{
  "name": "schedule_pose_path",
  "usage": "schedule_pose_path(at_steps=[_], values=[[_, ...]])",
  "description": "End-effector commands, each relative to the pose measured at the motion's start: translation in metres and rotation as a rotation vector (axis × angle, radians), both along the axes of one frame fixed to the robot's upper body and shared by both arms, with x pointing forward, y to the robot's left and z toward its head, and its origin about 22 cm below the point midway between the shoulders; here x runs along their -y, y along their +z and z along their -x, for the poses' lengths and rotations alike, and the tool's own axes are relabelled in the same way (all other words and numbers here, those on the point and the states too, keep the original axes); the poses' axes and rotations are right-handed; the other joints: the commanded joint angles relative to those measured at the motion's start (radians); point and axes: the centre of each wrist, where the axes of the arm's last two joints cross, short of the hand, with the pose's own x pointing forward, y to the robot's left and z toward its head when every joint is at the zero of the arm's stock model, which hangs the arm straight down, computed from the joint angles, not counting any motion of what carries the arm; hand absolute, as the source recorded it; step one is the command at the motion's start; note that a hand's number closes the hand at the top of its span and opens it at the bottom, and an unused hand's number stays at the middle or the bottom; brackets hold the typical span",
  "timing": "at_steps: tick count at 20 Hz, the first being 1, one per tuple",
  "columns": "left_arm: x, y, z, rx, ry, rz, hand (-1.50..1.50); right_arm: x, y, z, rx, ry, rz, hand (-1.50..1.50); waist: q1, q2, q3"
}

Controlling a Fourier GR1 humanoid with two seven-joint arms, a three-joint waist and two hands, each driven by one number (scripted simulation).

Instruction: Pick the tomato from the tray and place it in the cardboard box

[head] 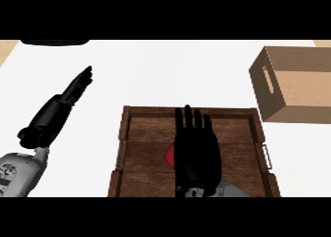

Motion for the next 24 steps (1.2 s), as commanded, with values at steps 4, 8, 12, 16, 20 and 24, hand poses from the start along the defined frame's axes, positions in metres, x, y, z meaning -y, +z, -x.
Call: schedule_pose_path(at_steps=[4, 8, 12, 16, 20, 24], values=[[0.009, 0.0, 0.001, -0.001, -0.005, -0.008, 0.0, -0.02, -0.004, -0.015, -0.063, -0.206, 0.165, -1.5, 0.007, 0.0, 0.002], [-0.007, -0.004, -0.004, 0.002, 0.015, -0.006, 0.0, -0.015, -0.009, -0.02, -0.099, -0.226, 0.2, -1.5, -0.014, 0.001, 0.002], [0.001, -0.003, -0.002, -0.008, 0.016, 0.0, 0.0, -0.018, -0.015, -0.026, -0.109, -0.239, 0.215, -1.5, -0.005, -0.001, 0.003], [0.006, -0.018, 0.002, -0.005, 0.012, 0.016, 0.0, -0.021, -0.018, -0.023, -0.121, -0.221, 0.199, -1.5, -0.005, -0.001, 0.003], [-0.002, -0.009, -0.005, 0.006, 0.003, -0.003, 0.0, -0.022, -0.018, -0.02, -0.145, -0.202, 0.162, -1.5, -0.009, 0.0, 0.003], [0.007, -0.01, -0.005, -0.01, 0.01, 0.008, 0.0, -0.024, -0.023, -0.024, -0.143, -0.215, 0.184, -1.5, -0.01, 0.0, 0.003]])
